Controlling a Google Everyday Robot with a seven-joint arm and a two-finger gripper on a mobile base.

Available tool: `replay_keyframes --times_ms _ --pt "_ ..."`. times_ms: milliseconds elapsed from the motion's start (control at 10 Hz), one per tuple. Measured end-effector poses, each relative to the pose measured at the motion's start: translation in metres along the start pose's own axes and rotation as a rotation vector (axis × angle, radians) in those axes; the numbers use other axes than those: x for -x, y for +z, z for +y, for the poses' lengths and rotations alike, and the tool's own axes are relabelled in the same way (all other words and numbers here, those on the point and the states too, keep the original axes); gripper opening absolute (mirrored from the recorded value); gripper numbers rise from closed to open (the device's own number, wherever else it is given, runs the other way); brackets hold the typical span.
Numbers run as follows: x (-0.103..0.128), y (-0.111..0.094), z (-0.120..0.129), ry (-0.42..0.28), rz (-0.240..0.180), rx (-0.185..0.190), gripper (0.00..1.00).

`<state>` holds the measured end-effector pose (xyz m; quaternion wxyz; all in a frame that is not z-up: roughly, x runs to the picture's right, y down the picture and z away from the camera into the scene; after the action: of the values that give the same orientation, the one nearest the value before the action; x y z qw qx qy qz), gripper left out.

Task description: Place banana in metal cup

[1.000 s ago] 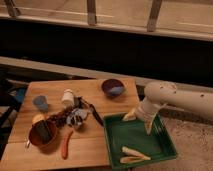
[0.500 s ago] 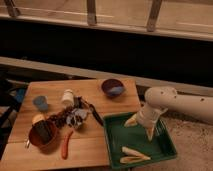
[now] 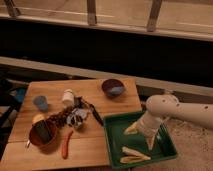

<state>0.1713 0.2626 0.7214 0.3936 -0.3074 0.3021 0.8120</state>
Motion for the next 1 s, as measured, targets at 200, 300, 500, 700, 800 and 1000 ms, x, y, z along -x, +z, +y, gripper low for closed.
replay_keyframes --times_ms 200,300,500,700,800,1000 --pt "-0.009 0.010 -0.004 0.011 0.030 0.002 0.80" --pt "-0.011 0.016 -0.005 0.015 0.046 0.003 0.80" --pt "-0.017 0.026 -0.006 0.018 0.079 0.003 0.80" --pt "-0.023 0.038 -0.008 0.022 0.115 0.001 0.80" --pt "-0.025 0.042 -0.008 0.023 0.128 0.000 0.80" --pt "-0.029 0.051 -0.008 0.021 0.158 -0.003 0.66"
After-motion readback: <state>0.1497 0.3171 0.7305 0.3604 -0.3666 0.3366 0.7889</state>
